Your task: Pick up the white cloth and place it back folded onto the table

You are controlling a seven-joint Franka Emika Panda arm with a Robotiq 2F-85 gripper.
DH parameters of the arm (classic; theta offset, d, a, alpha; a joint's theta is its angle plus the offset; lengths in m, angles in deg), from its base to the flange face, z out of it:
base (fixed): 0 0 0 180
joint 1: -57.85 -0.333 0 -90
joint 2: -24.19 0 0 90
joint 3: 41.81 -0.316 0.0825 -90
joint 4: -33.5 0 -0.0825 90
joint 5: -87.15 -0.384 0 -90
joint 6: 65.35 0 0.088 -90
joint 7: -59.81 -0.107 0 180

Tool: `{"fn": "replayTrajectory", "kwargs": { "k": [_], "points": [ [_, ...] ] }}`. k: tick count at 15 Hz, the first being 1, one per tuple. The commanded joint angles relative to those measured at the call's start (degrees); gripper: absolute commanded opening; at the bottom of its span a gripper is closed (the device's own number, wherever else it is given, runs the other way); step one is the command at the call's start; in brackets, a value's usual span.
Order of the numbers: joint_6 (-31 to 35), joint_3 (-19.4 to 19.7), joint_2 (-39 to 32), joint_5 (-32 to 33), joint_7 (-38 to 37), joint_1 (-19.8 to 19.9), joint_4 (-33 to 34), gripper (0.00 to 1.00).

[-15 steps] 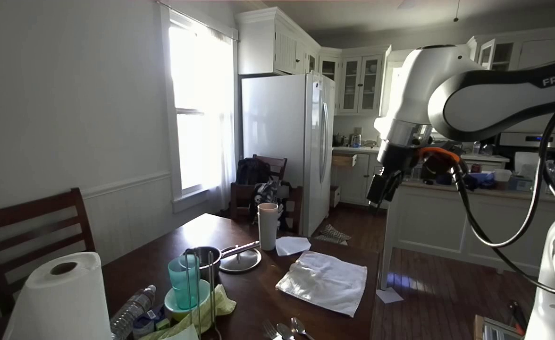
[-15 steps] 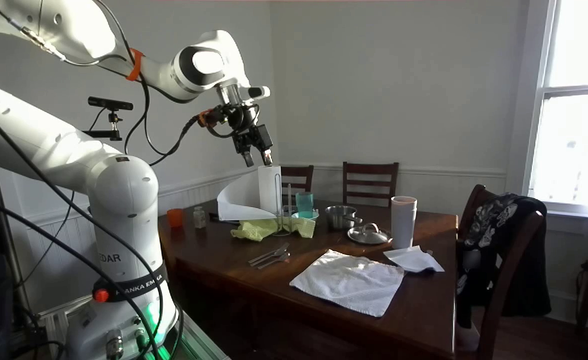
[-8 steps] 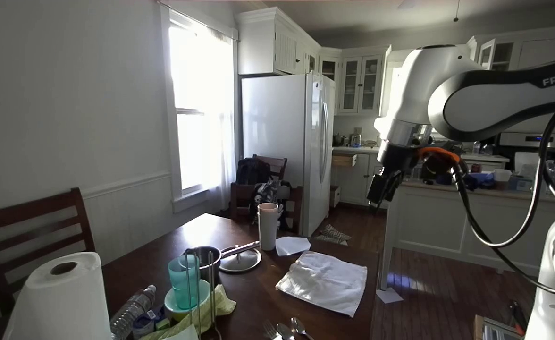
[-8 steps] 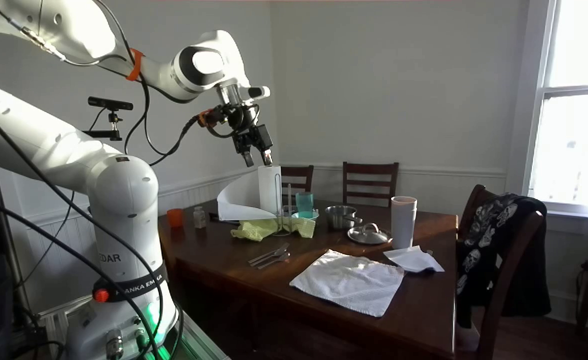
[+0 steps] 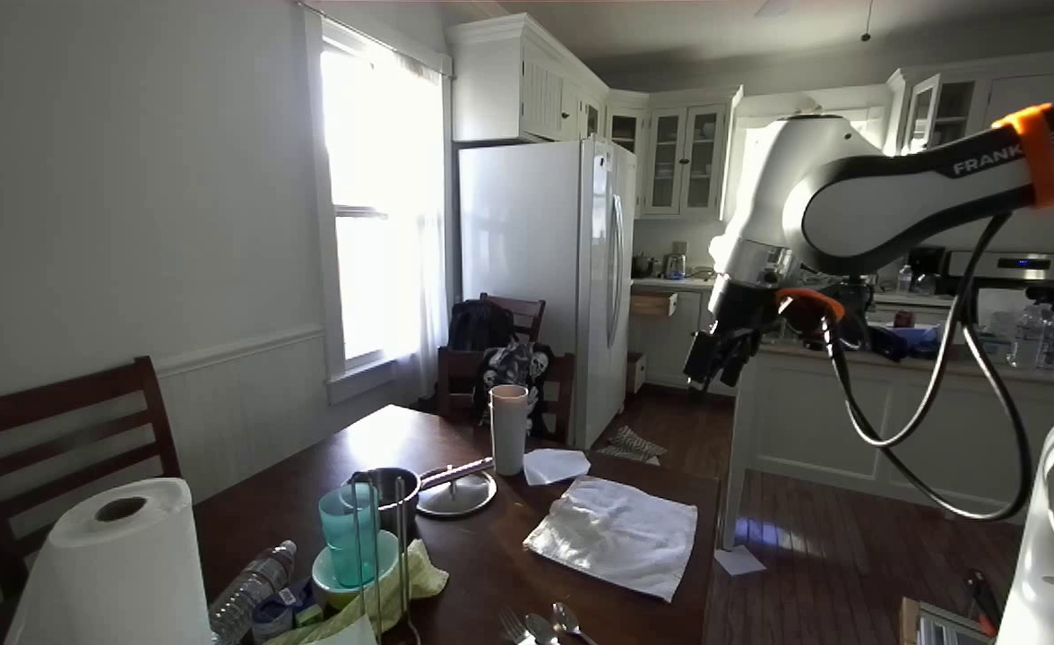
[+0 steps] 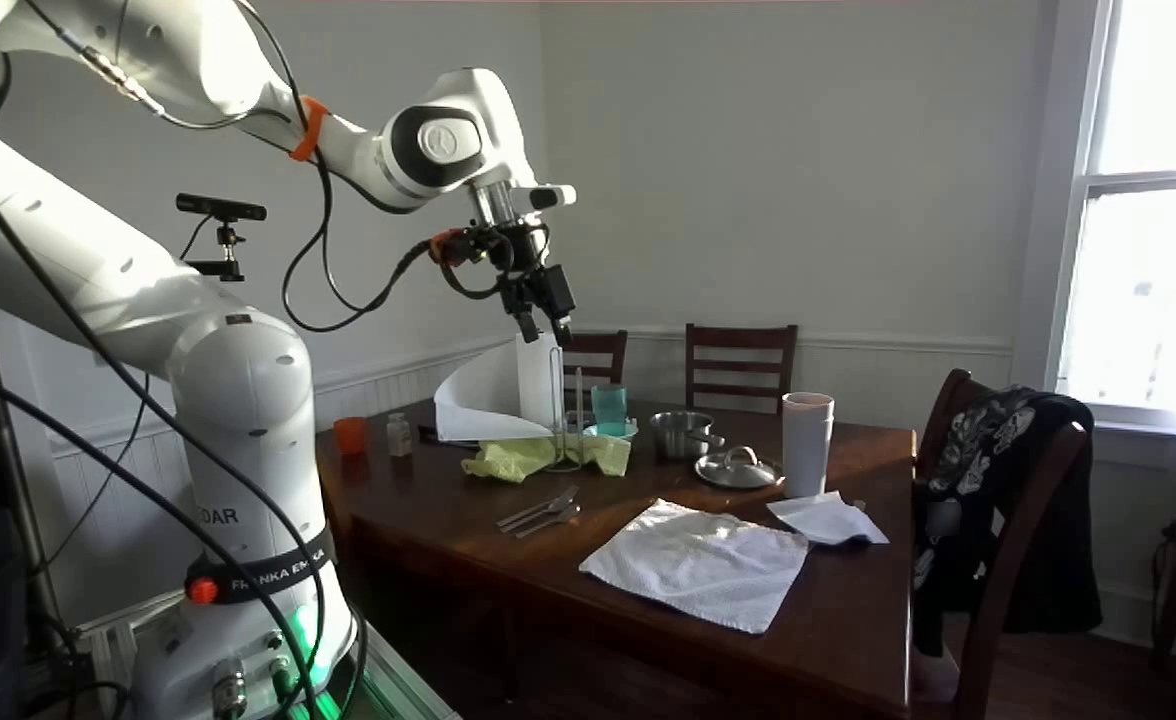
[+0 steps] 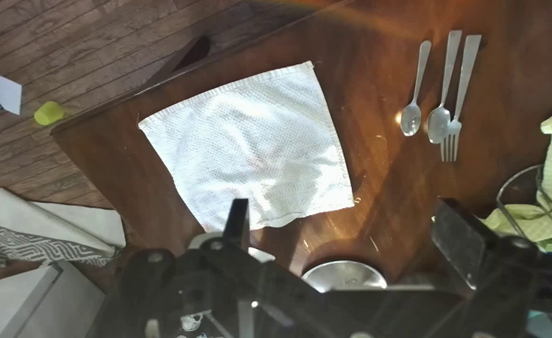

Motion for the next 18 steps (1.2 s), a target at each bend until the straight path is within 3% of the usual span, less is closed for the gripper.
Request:
{"fn": "replayTrajectory", "kwargs": {
  "k": [1,11,18],
  "points": [
    [8.8,1.8,-8.9,-0.4,-0.5,1.5,0.7,1.00],
    [21.4,2.7,-38.4,-0.3,-3.4,3.0,8.9,1.00],
    [27.8,4.5,-54.3,-2.8,-1.4,1.9,16.9,1.00]
  ]
}}
